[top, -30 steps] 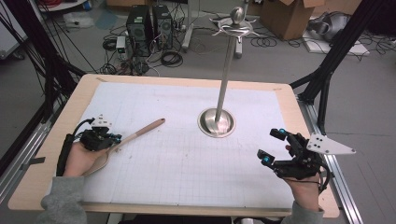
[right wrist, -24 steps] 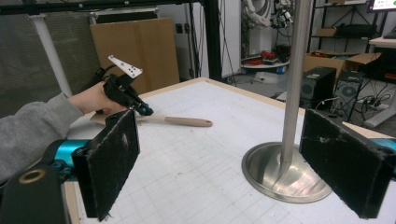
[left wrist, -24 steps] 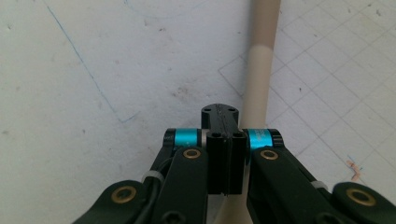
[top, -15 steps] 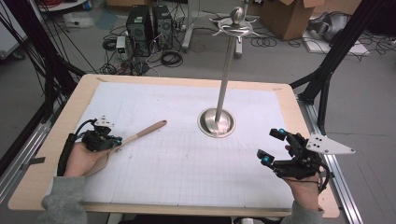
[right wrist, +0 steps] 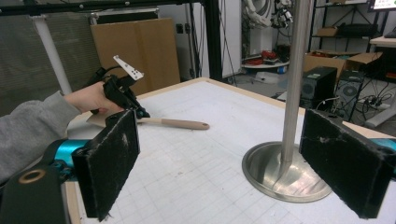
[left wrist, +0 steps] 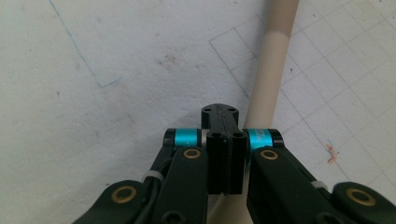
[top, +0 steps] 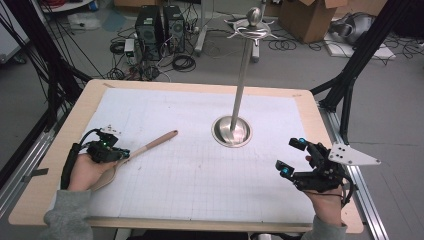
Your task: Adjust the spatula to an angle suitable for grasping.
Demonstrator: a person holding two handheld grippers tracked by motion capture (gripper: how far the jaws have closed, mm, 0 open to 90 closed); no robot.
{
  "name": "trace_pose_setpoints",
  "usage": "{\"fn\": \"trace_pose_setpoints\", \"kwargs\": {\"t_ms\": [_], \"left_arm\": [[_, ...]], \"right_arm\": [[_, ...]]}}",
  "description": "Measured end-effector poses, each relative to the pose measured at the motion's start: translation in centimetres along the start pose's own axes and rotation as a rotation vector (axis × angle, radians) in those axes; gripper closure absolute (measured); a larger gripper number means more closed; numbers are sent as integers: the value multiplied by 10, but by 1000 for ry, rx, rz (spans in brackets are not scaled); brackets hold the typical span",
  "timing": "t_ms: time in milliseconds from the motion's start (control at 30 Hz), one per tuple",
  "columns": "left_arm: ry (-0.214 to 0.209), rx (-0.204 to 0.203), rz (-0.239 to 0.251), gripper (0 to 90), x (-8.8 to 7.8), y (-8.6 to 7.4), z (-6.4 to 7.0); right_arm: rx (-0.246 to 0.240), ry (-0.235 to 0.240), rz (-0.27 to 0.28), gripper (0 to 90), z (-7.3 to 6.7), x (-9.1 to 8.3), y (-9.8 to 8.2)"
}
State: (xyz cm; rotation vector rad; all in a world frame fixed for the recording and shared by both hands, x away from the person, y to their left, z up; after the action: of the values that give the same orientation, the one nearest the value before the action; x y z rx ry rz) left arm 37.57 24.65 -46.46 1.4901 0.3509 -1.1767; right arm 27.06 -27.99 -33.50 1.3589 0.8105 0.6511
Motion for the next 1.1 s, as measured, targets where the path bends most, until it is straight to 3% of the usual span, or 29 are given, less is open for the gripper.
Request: {"fn": "trace_pose_setpoints", "kwargs": {"t_ms": [500, 867, 1100], "left_arm": [[-37, -31, -35, 896, 0, -3, 15], [-30, -32, -28, 896, -1, -3, 16], [-56, -30, -21, 896, 0, -5, 16]], "right_arm": [[-4, 7, 3, 113, 0, 0, 1], [-4, 12, 0, 113, -1, 2, 1], [-1, 16, 0, 113, -1, 2, 1]]}}
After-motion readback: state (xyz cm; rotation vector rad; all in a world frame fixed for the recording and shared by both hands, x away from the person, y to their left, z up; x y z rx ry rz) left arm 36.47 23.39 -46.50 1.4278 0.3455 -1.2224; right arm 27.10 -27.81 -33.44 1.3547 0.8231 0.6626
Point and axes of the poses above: each handheld gripper's, and its own axes: x roughly forward along the jaws, y roughly out of its top, z roughly to its right, the point moved 5 cm from there along x, roughly forward along the jaws, and after that the axes turned 8 degrees about -x, right-handed, at the moved point
